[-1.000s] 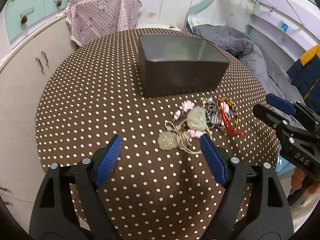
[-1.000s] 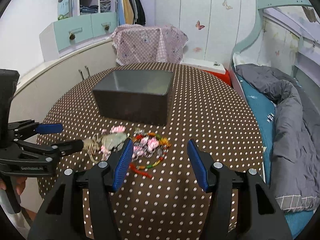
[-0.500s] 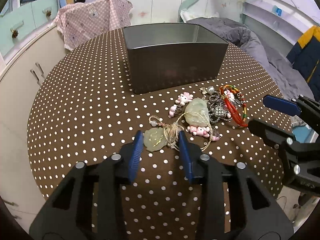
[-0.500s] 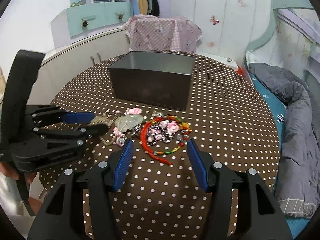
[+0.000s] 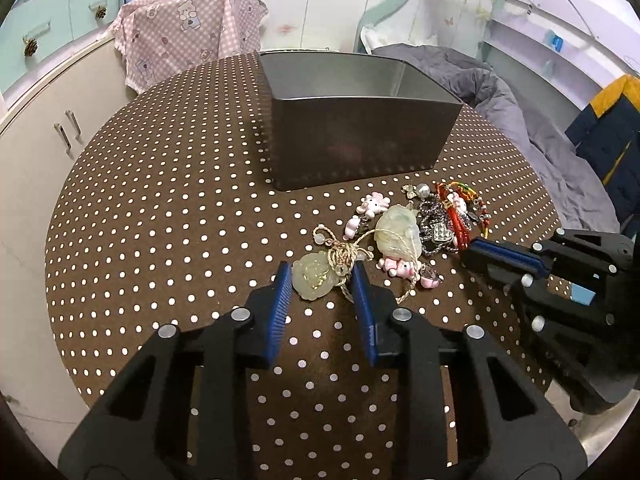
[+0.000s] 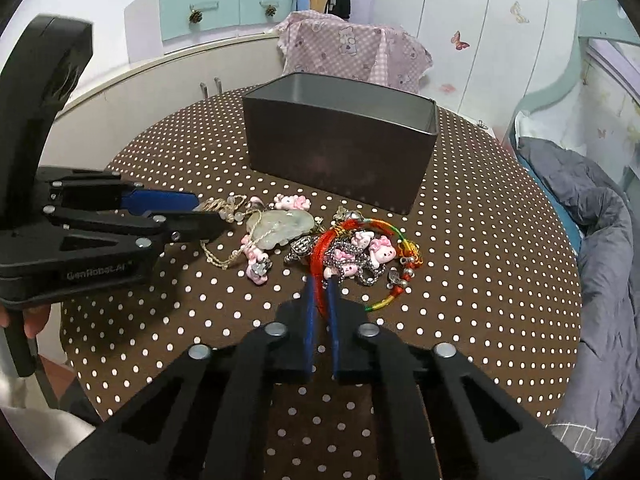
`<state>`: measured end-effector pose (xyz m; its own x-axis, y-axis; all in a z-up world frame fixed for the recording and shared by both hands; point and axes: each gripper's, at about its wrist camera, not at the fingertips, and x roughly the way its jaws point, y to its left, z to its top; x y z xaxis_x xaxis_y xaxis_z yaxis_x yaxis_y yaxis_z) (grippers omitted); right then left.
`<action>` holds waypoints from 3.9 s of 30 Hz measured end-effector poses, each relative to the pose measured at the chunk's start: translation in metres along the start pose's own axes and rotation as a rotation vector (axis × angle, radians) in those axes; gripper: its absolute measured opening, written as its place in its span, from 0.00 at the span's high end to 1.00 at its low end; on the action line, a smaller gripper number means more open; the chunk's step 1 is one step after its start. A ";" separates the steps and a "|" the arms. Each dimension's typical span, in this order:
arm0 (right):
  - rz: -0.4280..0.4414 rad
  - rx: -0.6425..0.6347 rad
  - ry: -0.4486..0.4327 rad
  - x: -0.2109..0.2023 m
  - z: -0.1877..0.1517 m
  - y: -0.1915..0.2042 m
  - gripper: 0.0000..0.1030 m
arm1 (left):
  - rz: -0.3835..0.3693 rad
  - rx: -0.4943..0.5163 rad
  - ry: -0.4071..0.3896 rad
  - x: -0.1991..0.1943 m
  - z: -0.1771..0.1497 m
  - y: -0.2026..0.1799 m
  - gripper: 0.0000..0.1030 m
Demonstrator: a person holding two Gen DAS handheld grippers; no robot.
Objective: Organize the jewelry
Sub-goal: 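Grasp the jade pendant with the left tool while the right grasps the red string bracelet, then lower the pendant and red string bracelet into the grey box, open both tools, then withdraw both tools and approach the second jade pendant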
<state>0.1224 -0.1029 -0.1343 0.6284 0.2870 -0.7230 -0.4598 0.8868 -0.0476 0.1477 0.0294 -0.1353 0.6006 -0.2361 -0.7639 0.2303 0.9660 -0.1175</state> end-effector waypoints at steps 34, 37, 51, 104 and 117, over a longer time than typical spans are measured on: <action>-0.068 0.049 -0.201 -0.062 0.043 -0.033 0.99 | -0.006 -0.017 -0.161 -0.047 0.032 0.006 0.71; -0.068 0.045 -0.219 -0.064 0.049 -0.034 0.99 | -0.005 -0.012 -0.181 -0.051 0.039 0.004 0.71; -0.081 0.016 -0.303 -0.075 0.083 -0.036 0.99 | 0.002 0.025 -0.264 -0.072 0.073 -0.006 0.71; -0.032 0.044 -0.253 -0.036 0.126 -0.061 0.50 | 0.039 -0.011 -0.189 -0.027 0.118 0.000 0.34; -0.049 0.056 -0.251 -0.045 0.112 -0.060 0.50 | 0.018 0.007 -0.189 -0.036 0.103 -0.005 0.34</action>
<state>0.1915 -0.1284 -0.0221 0.7881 0.3178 -0.5271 -0.3941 0.9184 -0.0354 0.2040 0.0224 -0.0421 0.7379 -0.2347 -0.6327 0.2230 0.9697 -0.0997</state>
